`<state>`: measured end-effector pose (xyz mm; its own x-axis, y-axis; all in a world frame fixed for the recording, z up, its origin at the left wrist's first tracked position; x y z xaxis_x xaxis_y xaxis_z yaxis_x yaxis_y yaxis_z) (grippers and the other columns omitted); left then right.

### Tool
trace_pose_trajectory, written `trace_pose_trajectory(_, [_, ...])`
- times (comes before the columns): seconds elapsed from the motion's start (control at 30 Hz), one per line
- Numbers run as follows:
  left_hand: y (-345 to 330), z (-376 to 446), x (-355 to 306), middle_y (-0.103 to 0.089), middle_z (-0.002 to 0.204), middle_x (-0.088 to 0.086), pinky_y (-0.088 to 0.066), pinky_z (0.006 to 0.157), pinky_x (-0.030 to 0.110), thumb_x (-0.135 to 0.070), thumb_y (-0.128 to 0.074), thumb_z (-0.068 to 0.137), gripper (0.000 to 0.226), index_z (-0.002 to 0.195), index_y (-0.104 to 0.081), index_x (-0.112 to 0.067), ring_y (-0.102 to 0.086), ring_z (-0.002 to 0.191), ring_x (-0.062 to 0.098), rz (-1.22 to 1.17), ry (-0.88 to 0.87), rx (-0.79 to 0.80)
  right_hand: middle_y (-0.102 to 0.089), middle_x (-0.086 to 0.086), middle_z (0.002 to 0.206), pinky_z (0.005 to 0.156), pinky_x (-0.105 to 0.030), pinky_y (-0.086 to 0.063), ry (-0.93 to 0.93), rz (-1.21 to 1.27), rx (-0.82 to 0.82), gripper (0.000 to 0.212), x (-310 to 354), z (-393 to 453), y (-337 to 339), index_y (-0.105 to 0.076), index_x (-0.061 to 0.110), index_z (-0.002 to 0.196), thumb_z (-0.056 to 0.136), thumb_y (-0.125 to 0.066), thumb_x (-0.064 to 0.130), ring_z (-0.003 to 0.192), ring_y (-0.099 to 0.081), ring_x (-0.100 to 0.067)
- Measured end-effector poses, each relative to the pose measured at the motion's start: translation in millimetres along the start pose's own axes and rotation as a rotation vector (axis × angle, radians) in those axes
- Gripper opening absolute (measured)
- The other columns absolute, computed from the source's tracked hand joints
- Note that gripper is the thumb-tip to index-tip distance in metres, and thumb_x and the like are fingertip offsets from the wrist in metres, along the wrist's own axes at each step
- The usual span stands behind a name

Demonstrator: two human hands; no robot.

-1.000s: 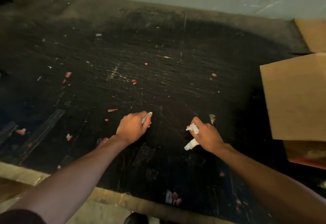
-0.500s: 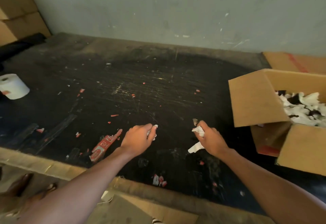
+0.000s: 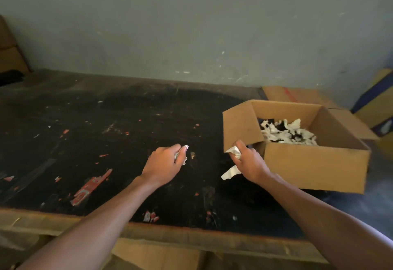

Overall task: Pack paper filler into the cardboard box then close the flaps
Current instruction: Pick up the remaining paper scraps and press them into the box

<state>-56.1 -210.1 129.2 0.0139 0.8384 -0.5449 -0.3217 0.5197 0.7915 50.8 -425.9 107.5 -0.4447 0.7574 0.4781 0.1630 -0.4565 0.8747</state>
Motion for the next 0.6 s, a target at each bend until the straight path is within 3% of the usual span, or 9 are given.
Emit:
trace_pose_trajectory(0.07, [-4.4,16.4,-27.9,-0.061,0.064,-0.005,-0.051,0.056,0.03,-0.042,-0.042,0.102,0.037,0.073,-0.055,-0.023,-0.061,0.058,0.009,-0.034,-0.035,-0.031,-0.062,0.003,0.097,0.072,-0.042,-0.058,-0.011,0.051,-0.053,0.018,-20.0,-2.2,27.0,-0.043,0.024,0.114,0.099,-0.053,0.029,0.079,-0.067,-0.018])
trace_pose_trajectory(0.23, [-29.3,68.1,-103.6,-0.062,0.066,-0.004,-0.044,0.054,0.018,-0.039,-0.044,0.102,0.037,0.077,-0.059,-0.018,-0.061,0.06,0.006,-0.178,-0.105,-0.067,-0.065,-0.006,0.079,0.062,-0.039,-0.051,-0.031,-0.007,-0.188,0.017,-81.1,6.9,100.0,-0.043,0.017,0.11,0.099,-0.051,0.026,0.067,-0.063,-0.026])
trace_pose_trajectory(0.3, [-45.1,94.5,-139.7,-0.061,0.066,-0.004,-0.042,0.052,0.015,-0.037,-0.046,0.102,0.036,0.077,-0.06,-0.015,-0.06,0.058,0.005,-0.234,-0.159,-0.065,-0.06,-0.001,0.069,0.055,-0.037,-0.046,-0.042,-0.014,-0.242,0.016,-111.7,17.7,131.8,-0.039,0.02,0.101,0.1,-0.052,0.027,0.057,-0.057,-0.019])
trace_pose_trajectory(0.43, [-92.9,159.6,-206.4,-0.064,0.067,0.003,-0.049,0.056,0.032,-0.041,-0.045,0.102,0.041,0.08,-0.064,-0.011,-0.062,0.061,0.016,-0.327,-0.18,-0.053,-0.064,-0.003,0.076,0.055,-0.043,-0.055,-0.087,-0.014,-0.315,0.011,-180.1,48.5,192.0,-0.043,0.026,0.1,0.1,-0.051,0.034,0.062,-0.062,-0.024])
trace_pose_trajectory(0.5, [-128.8,195.6,-230.1,-0.066,0.07,0.007,-0.051,0.061,0.038,-0.047,-0.042,0.1,0.048,0.085,-0.066,-0.008,-0.062,0.066,0.023,-0.331,-0.134,-0.026,-0.063,-0.002,0.075,0.05,-0.038,-0.05,-0.109,-0.014,-0.32,0.008,-214.1,66.4,213.9,-0.043,0.026,0.102,0.1,-0.048,0.032,0.06,-0.061,-0.023])
trace_pose_trajectory(0.6, [-189.1,237.8,-251.9,-0.054,0.063,0.002,-0.039,0.058,0.035,-0.05,-0.039,0.101,0.053,0.077,-0.058,-0.007,-0.049,0.056,0.017,-0.324,-0.015,0.049,-0.054,0.001,0.079,0.057,-0.037,-0.048,-0.145,-0.074,-0.307,0.01,-256.6,93.0,233.2,-0.047,0.021,0.104,0.1,-0.047,0.03,0.065,-0.055,-0.024])
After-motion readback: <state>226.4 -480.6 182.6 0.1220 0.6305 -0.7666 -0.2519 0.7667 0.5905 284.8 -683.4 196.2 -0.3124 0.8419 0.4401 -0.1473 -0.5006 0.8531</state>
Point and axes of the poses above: each hand's wrist, its own z-axis towards the middle knuckle, its own y-axis out of the back of the hand, x = y × z, the point moved 10 cm from there along z, towards the middle knuckle
